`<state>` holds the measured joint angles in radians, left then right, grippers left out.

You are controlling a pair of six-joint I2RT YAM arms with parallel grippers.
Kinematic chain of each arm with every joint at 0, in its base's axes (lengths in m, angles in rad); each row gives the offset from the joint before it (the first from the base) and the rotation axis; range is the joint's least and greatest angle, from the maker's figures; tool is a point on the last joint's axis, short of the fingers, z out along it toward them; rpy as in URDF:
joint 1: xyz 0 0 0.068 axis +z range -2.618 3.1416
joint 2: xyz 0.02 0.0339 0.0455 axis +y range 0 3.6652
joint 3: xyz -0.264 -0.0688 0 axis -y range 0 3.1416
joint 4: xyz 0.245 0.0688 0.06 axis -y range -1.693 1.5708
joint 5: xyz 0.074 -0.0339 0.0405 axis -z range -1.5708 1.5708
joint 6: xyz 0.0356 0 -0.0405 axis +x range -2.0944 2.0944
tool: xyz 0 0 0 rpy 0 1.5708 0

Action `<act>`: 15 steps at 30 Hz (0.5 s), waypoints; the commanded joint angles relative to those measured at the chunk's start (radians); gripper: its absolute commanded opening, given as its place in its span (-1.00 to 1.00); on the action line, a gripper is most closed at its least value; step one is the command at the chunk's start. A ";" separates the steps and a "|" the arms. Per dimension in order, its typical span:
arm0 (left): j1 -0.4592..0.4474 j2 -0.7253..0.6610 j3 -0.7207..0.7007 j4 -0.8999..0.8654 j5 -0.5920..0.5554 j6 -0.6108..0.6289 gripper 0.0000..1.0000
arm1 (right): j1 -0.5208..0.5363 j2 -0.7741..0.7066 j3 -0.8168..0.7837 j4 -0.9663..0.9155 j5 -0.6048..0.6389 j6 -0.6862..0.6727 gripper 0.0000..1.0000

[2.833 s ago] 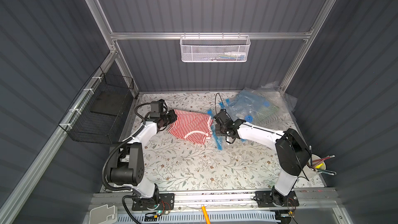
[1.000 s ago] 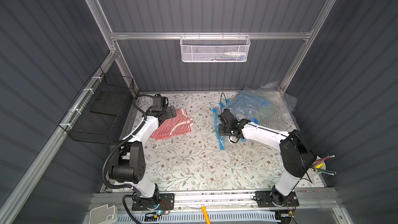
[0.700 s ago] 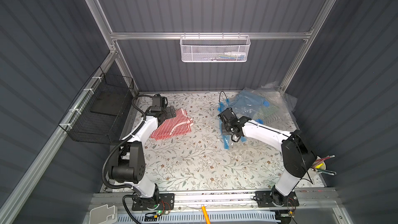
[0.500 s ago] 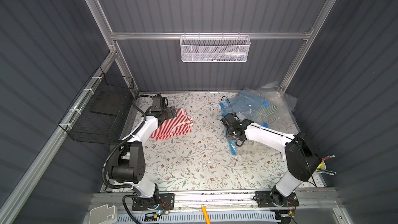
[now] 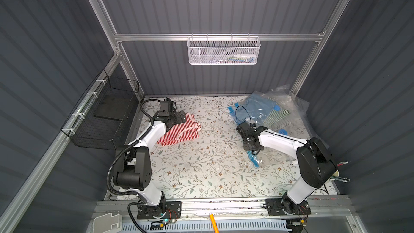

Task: Take the tank top out of the vacuum bag
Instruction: Place the tank top at the center of the board, then place the vacuum bag at the center of the board.

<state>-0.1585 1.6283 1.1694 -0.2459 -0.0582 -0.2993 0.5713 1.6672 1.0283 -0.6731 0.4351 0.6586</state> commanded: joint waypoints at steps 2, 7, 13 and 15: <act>-0.011 0.008 -0.018 -0.001 0.022 -0.014 1.00 | -0.044 -0.043 -0.040 -0.037 0.032 0.014 -1.00; -0.018 0.009 -0.014 -0.004 0.029 -0.015 0.99 | -0.042 -0.084 -0.073 -0.071 0.032 0.020 -1.00; -0.023 0.015 -0.008 -0.010 0.035 -0.014 0.99 | -0.025 -0.113 -0.089 -0.104 0.040 0.018 -0.23; -0.024 0.013 -0.005 -0.016 0.035 -0.011 1.00 | -0.012 -0.146 -0.081 -0.098 0.034 0.000 0.02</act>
<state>-0.1764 1.6295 1.1694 -0.2470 -0.0395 -0.2996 0.5419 1.5608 0.9447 -0.7345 0.4500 0.6651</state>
